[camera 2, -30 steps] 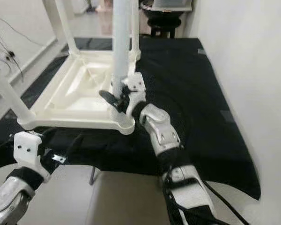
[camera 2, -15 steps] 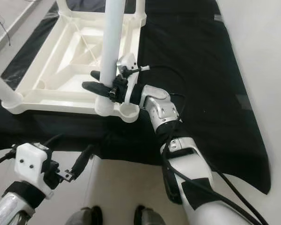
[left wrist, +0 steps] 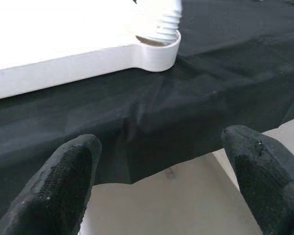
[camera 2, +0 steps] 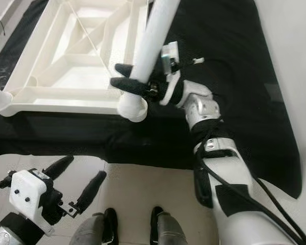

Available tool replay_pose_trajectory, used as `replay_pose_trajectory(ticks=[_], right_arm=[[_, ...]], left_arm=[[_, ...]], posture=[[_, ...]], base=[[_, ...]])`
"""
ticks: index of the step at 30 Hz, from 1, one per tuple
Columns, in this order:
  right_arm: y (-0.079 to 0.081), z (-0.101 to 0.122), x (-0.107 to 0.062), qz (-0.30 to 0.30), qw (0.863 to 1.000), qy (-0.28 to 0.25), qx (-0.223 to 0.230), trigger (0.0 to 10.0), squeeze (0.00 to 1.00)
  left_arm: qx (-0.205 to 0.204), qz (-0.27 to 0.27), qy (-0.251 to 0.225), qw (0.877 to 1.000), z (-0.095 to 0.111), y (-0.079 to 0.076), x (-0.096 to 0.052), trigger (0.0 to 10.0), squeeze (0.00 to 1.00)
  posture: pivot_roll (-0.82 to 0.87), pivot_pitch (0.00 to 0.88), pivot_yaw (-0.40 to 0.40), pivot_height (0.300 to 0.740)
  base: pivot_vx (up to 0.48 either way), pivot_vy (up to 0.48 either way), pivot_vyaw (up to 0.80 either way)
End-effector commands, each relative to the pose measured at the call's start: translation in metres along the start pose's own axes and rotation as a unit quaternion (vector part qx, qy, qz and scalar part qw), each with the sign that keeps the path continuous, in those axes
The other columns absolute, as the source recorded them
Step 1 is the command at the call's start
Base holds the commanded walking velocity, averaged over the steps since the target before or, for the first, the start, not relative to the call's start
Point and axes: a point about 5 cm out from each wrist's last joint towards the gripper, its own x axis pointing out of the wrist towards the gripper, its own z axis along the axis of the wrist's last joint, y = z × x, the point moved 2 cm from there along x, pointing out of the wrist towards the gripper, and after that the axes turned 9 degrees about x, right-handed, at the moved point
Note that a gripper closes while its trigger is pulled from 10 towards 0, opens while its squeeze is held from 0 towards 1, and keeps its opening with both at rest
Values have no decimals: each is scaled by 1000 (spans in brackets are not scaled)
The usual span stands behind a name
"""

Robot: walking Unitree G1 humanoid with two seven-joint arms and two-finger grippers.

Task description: Building children table

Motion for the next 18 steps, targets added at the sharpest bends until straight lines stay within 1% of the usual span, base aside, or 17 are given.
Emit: replay_pose_trajectory(ticks=[1, 2, 6, 7, 8, 9, 10, 12, 13, 15, 16, 18], right_arm=[[1, -23, -2, -6, 999, 49, 18, 10000, 0], [-1, -24, -3, -13, 998, 55, 13, 10000, 0], [-1, -23, -3, -11, 998, 65, 4, 10000, 0], [1, -24, -3, 0, 997, 81, -6, 10000, 0], [1, -24, -3, 0, 997, 81, -6, 10000, 0], [3, -27, -3, 16, 994, 107, -21, 10000, 0], [3, -27, -3, 16, 994, 107, -21, 10000, 0], [9, -33, -4, 50, 985, 159, -45, 10000, 0], [9, -33, -4, 50, 985, 159, -45, 10000, 0], [15, -40, -3, 89, 970, 213, -72, 10000, 0], [15, -40, -3, 89, 970, 213, -72, 10000, 0], [19, -43, -2, 114, 959, 243, -90, 10000, 0]], left_arm=[[1, -12, 15, 1000, -2, -3, -5, 10000, 0], [1, -13, 15, 1000, -2, -4, -5, 10000, 0], [2, -14, 18, 1000, -3, -4, -6, 10000, 0], [3, -15, 19, 1000, -3, -4, -7, 10000, 0], [3, -15, 19, 1000, -3, -4, -7, 10000, 0], [3, -16, 20, 1000, -3, -5, -7, 10000, 0], [3, -16, 20, 1000, -3, -5, -7, 10000, 0], [1, -19, 21, 1000, -3, -5, -7, 10000, 0], [1, -19, 21, 1000, -3, -5, -7, 10000, 0], [-1, -21, 21, 1000, -2, -5, -7, 10000, 0], [-1, -21, 21, 1000, -2, -5, -7, 10000, 0], [-2, -21, 20, 1000, -2, -5, -6, 10000, 0]], posture=[[123, 405, 34, 740], [123, 405, 34, 740], [127, 401, 37, 740], [127, 398, 37, 740], [127, 398, 37, 740], [126, 397, 38, 740], [126, 397, 38, 740], [124, 400, 39, 740], [124, 400, 39, 740], [119, 402, 40, 740], [119, 402, 40, 740], [116, 403, 40, 740]], base=[[0, 0, 0], [0, 0, 0], [0, 0, 0], [0, 0, 0], [0, 0, 0], [0, 0, 0], [0, 0, 0], [0, 0, 0], [0, 0, 0], [0, 0, 0], [0, 0, 0], [0, 0, 0]])
